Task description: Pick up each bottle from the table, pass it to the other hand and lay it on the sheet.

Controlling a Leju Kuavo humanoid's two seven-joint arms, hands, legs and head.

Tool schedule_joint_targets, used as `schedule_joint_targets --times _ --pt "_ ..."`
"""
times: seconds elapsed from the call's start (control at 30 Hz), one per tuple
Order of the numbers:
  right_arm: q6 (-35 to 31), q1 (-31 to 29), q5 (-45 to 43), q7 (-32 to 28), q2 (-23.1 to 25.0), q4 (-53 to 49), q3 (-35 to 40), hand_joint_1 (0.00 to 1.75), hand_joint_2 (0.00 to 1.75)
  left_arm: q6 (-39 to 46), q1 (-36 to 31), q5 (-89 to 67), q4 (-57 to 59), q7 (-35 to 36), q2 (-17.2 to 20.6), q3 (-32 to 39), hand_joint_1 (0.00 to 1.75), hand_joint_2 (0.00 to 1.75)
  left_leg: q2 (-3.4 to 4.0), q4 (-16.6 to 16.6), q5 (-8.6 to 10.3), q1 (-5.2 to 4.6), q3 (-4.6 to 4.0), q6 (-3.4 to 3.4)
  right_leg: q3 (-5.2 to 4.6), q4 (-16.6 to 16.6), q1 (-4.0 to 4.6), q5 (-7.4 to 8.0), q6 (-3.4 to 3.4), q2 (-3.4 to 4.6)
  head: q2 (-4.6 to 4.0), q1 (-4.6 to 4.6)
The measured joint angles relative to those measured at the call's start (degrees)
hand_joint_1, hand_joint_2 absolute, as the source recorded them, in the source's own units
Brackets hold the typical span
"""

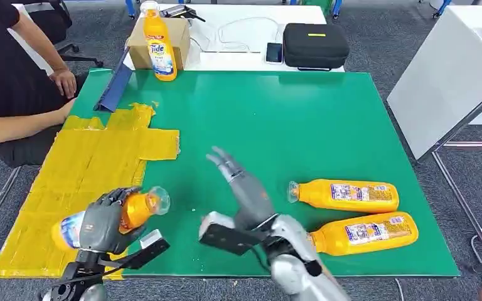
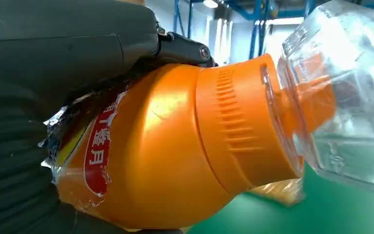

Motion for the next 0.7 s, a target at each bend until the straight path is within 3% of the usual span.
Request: schedule_joint_targets --times 0.23,0.27,0.3,0.7 --pt "0.70 0.79 -1.67 -0.22 -4.07 -6.17 -4.07 0.00 1.75 0.74 -0.96 -1.46 6.71 0.81 1.86 -0.07 1.75 1.75 0.04 0.00 0.00 -0.01 -0.01 0.00 0.42 0.01 0.00 0.06 0.04 0.01 0.00 -0.02" --pt "0.68 1.14 -1.78 -0.26 -4.44 -6.63 -4.27 0.00 1.75 0.22 -1.11 -1.48 7.23 0.79 1.97 -0.07 0.00 1.75 0.07 0.01 0.01 0.00 0.01 0.00 0.42 0.00 0.00 0.06 0.04 0.01 0.00 -0.04" --pt "0.70 1.57 -2.13 -0.39 -4.95 -7.18 -4.57 0.00 1.75 -0.46 -1.47 -1.48 8.04 0.66 2.21 -0.22 0.00 0.00 0.04 0.01 0.01 0.00 0.04 0.00 0.36 0.00 0.00 0.05 0.04 0.00 0.00 -0.02" --pt "4.61 6.45 -1.45 -1.44 -13.86 -9.82 -5.86 0.00 1.75 -0.06 -6.59 -1.09 20.19 2.71 4.86 -2.19 0.00 0.00 -0.26 -0.01 -0.09 -0.04 0.29 -0.07 0.44 0.00 -0.03 -0.14 0.11 -0.03 0.00 -0.04"
